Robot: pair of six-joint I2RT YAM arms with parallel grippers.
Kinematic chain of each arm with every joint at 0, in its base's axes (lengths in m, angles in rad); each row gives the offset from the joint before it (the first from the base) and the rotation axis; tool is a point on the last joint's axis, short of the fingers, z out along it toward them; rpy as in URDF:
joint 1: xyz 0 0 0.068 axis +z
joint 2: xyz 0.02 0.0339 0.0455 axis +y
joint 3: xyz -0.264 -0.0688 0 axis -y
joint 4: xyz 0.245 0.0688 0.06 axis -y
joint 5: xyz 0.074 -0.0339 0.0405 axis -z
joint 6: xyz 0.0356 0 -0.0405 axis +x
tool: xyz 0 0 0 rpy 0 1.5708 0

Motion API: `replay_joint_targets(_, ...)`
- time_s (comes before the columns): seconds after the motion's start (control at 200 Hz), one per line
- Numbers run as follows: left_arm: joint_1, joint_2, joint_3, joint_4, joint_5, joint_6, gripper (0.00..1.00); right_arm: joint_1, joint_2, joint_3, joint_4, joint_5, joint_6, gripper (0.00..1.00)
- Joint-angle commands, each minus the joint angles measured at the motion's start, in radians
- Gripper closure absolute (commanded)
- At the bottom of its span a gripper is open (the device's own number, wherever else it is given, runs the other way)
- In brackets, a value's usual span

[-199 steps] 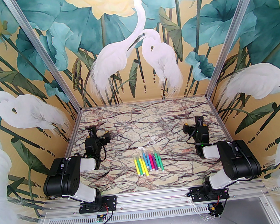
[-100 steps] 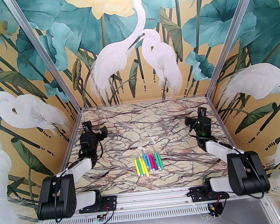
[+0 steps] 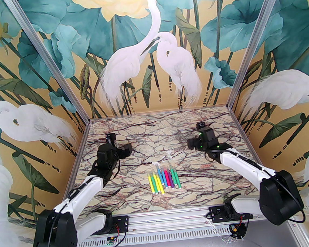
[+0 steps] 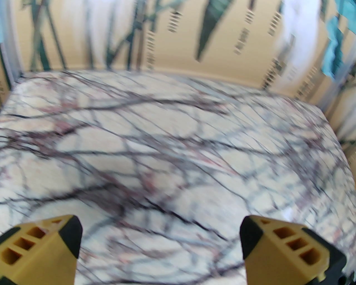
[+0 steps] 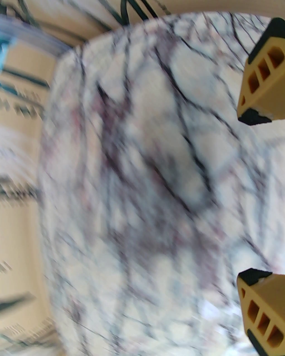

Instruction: Open the pen caps

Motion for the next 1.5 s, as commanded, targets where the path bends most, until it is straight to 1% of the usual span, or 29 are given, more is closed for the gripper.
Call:
replay_joint_targets(0.0, -0.029, -0.050, -0.007, -0.099, 0.059, -0.046, 0.01, 0.070, -0.020, 0.057, -0.219, -0.061, 0.062, 0.07)
replay_joint_targets(0.145, -0.040, -0.089, -0.010, -0.138, 0.114, -0.076, 0.01, 0.174, -0.007, 0.080, -0.331, -0.106, 0.107, 0.11)
replay_joint_targets(0.21, -0.040, -0.100, -0.010, -0.151, 0.143, -0.081, 0.01, 0.215, -0.003, 0.078, -0.352, -0.124, 0.131, 0.13)
replay_joint_targets(0.28, -0.043, -0.110, -0.010, -0.162, 0.159, -0.088, 0.00, 0.257, 0.001, 0.068, -0.367, -0.142, 0.160, 0.16)
replay_joint_targets(0.33, -0.044, -0.117, -0.013, -0.170, 0.169, -0.093, 0.00, 0.279, 0.004, 0.059, -0.369, -0.158, 0.176, 0.17)
replay_joint_targets(0.345, -0.044, -0.119, -0.015, -0.171, 0.173, -0.096, 0.01, 0.286, 0.005, 0.055, -0.370, -0.163, 0.181, 0.21)
replay_joint_targets(0.365, -0.045, -0.121, -0.017, -0.172, 0.176, -0.097, 0.01, 0.293, 0.006, 0.053, -0.369, -0.170, 0.186, 0.23)
replay_joint_targets(0.515, -0.044, -0.134, -0.032, -0.171, 0.195, -0.112, 0.00, 0.344, 0.022, 0.035, -0.358, -0.209, 0.215, 0.31)
replay_joint_targets(0.6, -0.046, -0.134, -0.031, -0.177, 0.201, -0.120, 0.00, 0.365, 0.040, 0.024, -0.341, -0.232, 0.229, 0.35)
replay_joint_targets(0.67, -0.045, -0.133, -0.032, -0.181, 0.208, -0.124, 0.01, 0.375, 0.060, 0.017, -0.329, -0.245, 0.235, 0.37)
replay_joint_targets(0.755, -0.046, -0.136, -0.033, -0.185, 0.211, -0.127, 0.00, 0.380, 0.084, 0.007, -0.315, -0.258, 0.245, 0.43)
replay_joint_targets(0.865, -0.046, -0.140, -0.032, -0.189, 0.212, -0.129, 0.00, 0.387, 0.118, 0.004, -0.296, -0.274, 0.255, 0.46)
replay_joint_targets(1.13, -0.046, -0.147, -0.028, -0.198, 0.211, -0.136, 0.01, 0.403, 0.204, 0.007, -0.268, -0.291, 0.275, 0.49)
replay_joint_targets(1.245, -0.046, -0.147, -0.026, -0.200, 0.212, -0.136, 0.01, 0.408, 0.234, 0.012, -0.259, -0.294, 0.284, 0.52)
replay_joint_targets(1.496, -0.046, -0.150, -0.028, -0.203, 0.201, -0.135, 0.01, 0.416, 0.286, 0.023, -0.259, -0.283, 0.297, 0.54)
